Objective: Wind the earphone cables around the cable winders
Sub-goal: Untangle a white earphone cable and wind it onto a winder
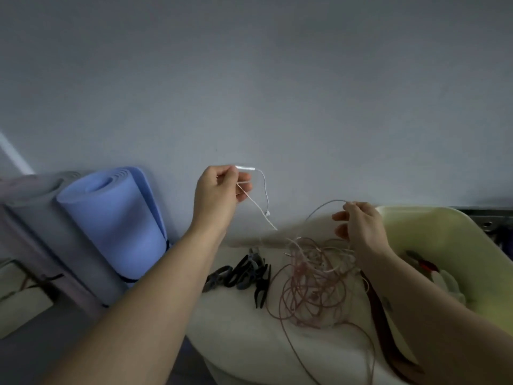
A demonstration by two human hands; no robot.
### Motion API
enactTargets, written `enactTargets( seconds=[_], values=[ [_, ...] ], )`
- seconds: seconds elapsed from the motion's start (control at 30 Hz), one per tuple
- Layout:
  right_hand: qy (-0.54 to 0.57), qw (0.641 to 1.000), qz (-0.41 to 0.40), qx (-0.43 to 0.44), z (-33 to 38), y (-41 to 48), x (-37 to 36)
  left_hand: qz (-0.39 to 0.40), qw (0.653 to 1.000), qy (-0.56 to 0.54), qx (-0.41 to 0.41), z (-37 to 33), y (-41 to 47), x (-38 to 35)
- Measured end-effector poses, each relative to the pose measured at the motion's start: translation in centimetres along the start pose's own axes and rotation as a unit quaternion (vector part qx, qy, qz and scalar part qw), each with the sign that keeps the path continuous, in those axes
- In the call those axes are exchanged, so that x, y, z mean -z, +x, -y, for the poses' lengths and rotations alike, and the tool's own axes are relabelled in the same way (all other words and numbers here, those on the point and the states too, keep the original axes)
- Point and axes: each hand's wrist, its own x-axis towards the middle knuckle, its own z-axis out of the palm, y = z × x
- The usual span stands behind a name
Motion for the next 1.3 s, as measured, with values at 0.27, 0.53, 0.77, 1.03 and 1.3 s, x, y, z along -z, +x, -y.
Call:
enactTargets(
  seconds=[0.27,0.53,0.77,1.03,1.3],
  values=[
    [-0.220,0.955,0.061,0.188,1.2,-3.3,-1.3,0.041,0.998,-0.040,-0.020,-4.9,0.1,-0.8],
    [-0.331,0.907,0.198,0.169,2.6,-2.8,-4.2,0.023,0.994,-0.101,-0.038,-10.6,0.4,0.2],
    [-0.411,0.877,0.159,0.189,7.2,1.4,-2.1,-0.071,0.980,-0.182,-0.022,-13.6,1.2,3.5],
    [-0.375,0.876,0.043,0.299,16.6,1.4,-3.5,-0.151,0.984,-0.096,-0.023,-14.5,2.9,6.3],
    [-0.010,0.952,0.098,0.291,23.3,-0.5,-4.7,-0.034,0.996,0.002,0.087,-12.6,2.2,7.1]
  ],
)
